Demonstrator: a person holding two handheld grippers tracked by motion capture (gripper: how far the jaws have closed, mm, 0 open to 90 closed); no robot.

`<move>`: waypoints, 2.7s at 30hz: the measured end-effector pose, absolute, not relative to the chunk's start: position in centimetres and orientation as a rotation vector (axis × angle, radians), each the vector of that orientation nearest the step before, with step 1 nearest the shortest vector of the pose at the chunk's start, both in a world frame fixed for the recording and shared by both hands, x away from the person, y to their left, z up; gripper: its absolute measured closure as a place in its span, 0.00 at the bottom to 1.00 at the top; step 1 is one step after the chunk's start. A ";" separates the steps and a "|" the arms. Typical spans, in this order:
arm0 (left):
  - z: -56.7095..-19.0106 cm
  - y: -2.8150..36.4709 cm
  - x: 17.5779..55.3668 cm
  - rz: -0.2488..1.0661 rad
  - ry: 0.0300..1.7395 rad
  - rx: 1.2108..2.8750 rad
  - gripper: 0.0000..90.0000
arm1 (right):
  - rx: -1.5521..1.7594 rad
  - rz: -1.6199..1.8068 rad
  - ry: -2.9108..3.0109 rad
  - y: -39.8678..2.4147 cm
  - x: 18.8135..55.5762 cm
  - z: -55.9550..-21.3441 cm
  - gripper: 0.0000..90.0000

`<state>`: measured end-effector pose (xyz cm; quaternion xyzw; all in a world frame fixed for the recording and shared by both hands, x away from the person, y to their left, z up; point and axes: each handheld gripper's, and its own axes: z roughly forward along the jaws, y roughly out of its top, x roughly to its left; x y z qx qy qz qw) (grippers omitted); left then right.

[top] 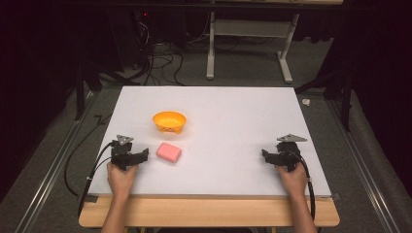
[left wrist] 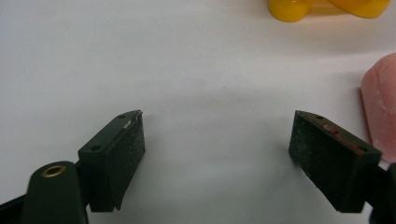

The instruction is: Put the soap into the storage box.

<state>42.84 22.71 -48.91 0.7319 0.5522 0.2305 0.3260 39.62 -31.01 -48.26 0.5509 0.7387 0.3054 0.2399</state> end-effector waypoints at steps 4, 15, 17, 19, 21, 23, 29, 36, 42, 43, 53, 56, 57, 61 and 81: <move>-48.9 22.7 42.8 0.600 1.447 1.919 0.21 | 1.508 0.836 2.022 -31.0 39.6 -48.3 0.26; -48.9 22.8 42.9 0.596 1.448 1.919 0.21 | 1.507 0.836 2.022 -31.0 39.6 -48.3 0.26; -48.9 22.8 42.9 0.594 1.448 1.919 0.21 | 1.508 0.836 2.022 -31.0 39.6 -48.3 0.26; -48.9 22.8 42.9 0.596 1.449 1.917 0.20 | 1.507 0.836 2.022 -31.0 39.6 -48.3 0.26; -48.9 22.8 42.9 0.594 1.449 1.917 0.20 | 1.508 0.836 2.022 -31.0 39.6 -48.3 0.26; -48.9 22.8 42.9 0.593 1.449 1.917 0.20 | 1.507 0.836 2.022 -31.0 39.6 -48.3 0.26; -48.8 22.8 42.9 0.594 1.449 1.920 0.21 | 1.507 0.836 2.022 -31.0 39.6 -48.3 0.26; -48.8 22.7 42.9 0.593 1.450 1.923 0.21 | 1.505 0.836 2.023 -31.0 39.6 -48.3 0.26; -48.8 22.8 43.0 0.586 1.447 1.923 0.19 | 1.507 0.836 2.022 -31.0 39.6 -48.3 0.26; -48.8 22.8 43.0 0.586 1.447 1.923 0.19 | 1.507 0.836 2.022 -31.0 39.6 -48.3 0.26; -47.8 22.8 42.8 0.540 1.428 1.892 0.17 | 1.508 0.835 2.022 -31.0 39.6 -48.3 0.26; -47.4 22.8 42.7 0.535 1.413 1.886 0.17 | 1.507 0.836 2.022 -31.0 39.6 -48.3 0.26; -47.1 22.7 42.5 0.536 1.406 1.879 0.17 | 1.507 0.836 2.022 -31.0 39.6 -48.3 0.26; -46.4 22.4 42.1 0.556 1.382 1.868 0.17 | 1.508 0.836 2.022 -31.0 39.6 -48.3 0.26; -45.0 19.1 41.0 0.473 1.264 1.931 0.15 | 1.507 0.836 2.022 -31.0 39.6 -48.3 0.26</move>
